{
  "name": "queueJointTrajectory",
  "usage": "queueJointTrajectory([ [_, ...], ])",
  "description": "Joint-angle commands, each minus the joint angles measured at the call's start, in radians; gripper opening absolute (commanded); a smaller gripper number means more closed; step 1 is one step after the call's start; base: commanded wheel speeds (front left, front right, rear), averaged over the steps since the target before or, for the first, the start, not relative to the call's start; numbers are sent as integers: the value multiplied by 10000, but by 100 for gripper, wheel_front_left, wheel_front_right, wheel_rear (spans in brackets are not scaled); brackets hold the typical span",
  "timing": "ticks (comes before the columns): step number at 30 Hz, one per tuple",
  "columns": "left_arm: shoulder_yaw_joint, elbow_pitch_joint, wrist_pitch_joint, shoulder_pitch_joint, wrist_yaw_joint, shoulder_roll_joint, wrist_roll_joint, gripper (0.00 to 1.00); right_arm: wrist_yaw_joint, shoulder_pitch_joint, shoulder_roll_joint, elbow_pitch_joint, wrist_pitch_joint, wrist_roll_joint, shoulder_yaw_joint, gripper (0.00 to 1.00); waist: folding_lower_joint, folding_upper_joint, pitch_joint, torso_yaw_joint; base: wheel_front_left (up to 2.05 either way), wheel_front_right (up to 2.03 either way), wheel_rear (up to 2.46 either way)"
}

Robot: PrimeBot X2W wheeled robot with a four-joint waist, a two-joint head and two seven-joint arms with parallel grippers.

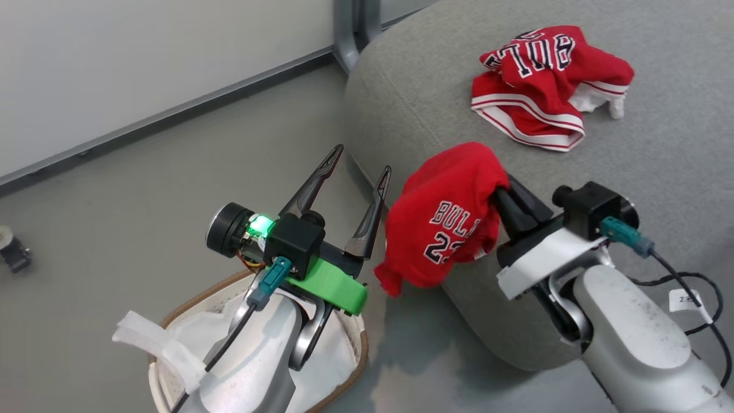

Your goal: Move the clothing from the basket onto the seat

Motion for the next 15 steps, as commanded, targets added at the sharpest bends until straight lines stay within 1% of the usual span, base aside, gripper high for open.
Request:
queueJointTrajectory([
  [1,34,82,-1,-51,-70,63,58,100,-10,-396,-179,29,-21,-122,-224,0,0,0,613,-1177,0,0,0],
  [4,35,209,1,-196,-114,69,199,100,-10,-1180,-573,252,-21,-316,-741,0,0,0,915,-1232,0,0,0],
  [8,58,431,-1,-378,-181,67,443,100,-10,-2774,-1260,924,-19,-728,-1465,0,0,0,1490,-1027,0,0,0],
  [9,46,508,-1,-473,-215,69,513,100,-10,-3257,-1523,1125,-21,-953,-1581,0,0,0,1705,-910,0,0,0],
  [11,87,648,-1,-615,-255,77,620,100,-10,-4241,-1832,1633,-19,-1284,-1795,0,0,0,2061,-689,0,0,0],
  [15,104,758,-1,-881,-318,79,829,100,-10,-5718,-2408,2603,-19,-1661,-2350,0,0,0,2693,-227,0,0,0],
])
